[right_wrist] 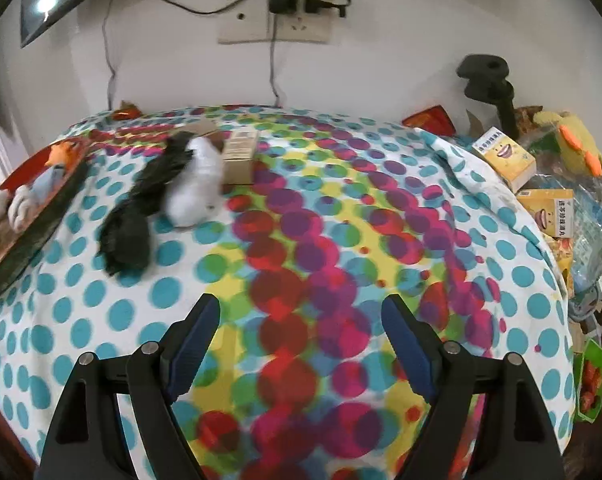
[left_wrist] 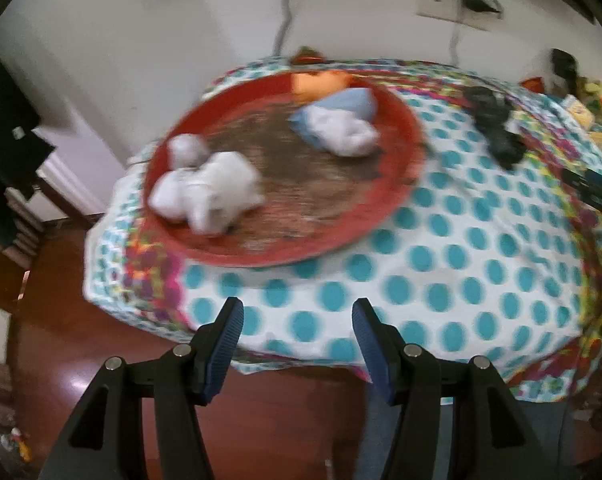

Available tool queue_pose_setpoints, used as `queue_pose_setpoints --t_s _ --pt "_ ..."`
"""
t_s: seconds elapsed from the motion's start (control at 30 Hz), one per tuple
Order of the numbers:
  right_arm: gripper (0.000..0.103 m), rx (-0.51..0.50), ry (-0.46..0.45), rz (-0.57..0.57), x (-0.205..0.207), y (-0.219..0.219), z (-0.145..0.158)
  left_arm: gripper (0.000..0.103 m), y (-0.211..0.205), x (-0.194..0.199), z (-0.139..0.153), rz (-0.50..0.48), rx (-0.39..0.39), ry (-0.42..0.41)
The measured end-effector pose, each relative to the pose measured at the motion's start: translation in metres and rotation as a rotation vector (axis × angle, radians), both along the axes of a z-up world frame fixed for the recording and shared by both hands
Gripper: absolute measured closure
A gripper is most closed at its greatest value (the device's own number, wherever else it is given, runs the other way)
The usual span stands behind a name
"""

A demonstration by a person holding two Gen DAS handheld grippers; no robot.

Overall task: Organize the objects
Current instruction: 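Move the left gripper to the black plastic bag and grasp it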

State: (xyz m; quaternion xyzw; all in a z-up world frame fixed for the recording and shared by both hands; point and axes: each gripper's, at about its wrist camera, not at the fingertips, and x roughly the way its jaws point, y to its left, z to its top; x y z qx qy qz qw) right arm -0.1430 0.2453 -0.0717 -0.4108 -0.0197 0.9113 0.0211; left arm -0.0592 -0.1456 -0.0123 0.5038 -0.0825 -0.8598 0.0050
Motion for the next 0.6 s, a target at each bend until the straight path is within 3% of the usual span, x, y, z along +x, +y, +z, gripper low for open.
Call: queue_pose_setpoints --t_s 0.17,0.27,0.33,0.5,0.6 --pt "0.017 0.078 -0.018 0.035 -0.019 0.001 -0.007 0.045 0.042 0.006 -0.004 -0.113 0.037 0.009" --pt "0.017 0.114 -0.052 0.075 -0.029 0.001 -0.014 0.045 0.063 0.006 0.000 -0.188 0.131 0.015" --pt "0.015 0.096 -0.045 0.088 -0.031 0.003 -0.013 0.045 0.081 -0.005 0.002 -0.218 0.172 0.004" --pt "0.006 0.029 -0.084 0.109 -0.037 0.010 -0.019 0.045 0.135 -0.046 0.006 -0.255 0.149 0.011" --pt "0.001 -0.012 -0.108 0.096 -0.040 0.017 -0.023 0.045 0.164 -0.077 0.004 -0.258 0.205 0.011"
